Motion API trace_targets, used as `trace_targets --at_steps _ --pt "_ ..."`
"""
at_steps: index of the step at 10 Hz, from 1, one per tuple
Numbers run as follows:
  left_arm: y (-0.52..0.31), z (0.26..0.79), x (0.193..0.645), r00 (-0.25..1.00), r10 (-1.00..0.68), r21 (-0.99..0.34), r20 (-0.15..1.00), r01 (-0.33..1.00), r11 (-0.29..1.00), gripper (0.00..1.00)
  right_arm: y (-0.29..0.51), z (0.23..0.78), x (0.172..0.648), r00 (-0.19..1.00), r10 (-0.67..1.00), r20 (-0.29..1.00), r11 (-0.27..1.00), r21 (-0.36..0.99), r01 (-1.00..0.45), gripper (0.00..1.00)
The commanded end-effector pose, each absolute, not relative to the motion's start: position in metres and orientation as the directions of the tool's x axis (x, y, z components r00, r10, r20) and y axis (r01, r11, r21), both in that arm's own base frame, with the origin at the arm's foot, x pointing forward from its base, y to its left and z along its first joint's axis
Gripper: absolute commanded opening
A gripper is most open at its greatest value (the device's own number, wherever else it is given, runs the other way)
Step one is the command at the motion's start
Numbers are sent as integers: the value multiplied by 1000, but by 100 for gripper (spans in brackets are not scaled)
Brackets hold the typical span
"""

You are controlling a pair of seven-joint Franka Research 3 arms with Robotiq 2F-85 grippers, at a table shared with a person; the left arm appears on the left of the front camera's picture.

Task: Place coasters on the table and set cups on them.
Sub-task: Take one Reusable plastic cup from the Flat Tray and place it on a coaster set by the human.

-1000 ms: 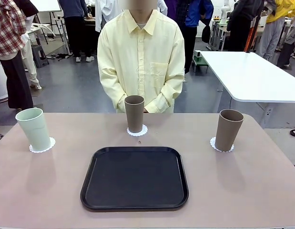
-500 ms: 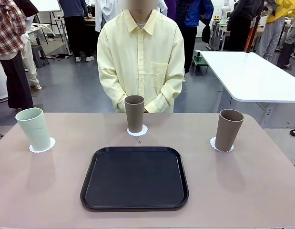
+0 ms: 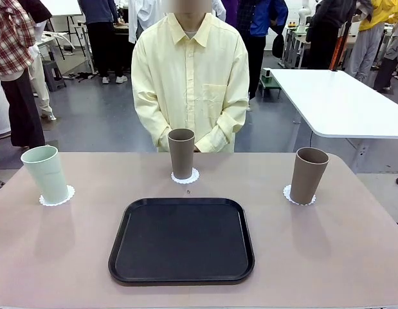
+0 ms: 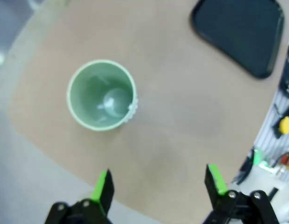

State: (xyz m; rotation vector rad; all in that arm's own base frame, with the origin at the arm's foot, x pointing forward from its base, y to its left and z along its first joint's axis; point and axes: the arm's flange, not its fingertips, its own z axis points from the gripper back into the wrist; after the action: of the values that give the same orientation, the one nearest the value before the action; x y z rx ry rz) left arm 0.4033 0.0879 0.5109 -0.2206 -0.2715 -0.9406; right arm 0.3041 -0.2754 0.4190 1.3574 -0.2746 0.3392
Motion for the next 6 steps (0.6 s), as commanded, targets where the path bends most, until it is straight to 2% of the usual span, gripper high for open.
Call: trace_targets --at_steps 1,6 --pt "91 513 404 565 -756 -76 329 814 576 100 -276 421 303 922 77 379 176 905 -386 100" --pt "91 513 404 565 -756 -76 329 814 576 100 -276 421 303 922 77 379 176 905 -386 100"
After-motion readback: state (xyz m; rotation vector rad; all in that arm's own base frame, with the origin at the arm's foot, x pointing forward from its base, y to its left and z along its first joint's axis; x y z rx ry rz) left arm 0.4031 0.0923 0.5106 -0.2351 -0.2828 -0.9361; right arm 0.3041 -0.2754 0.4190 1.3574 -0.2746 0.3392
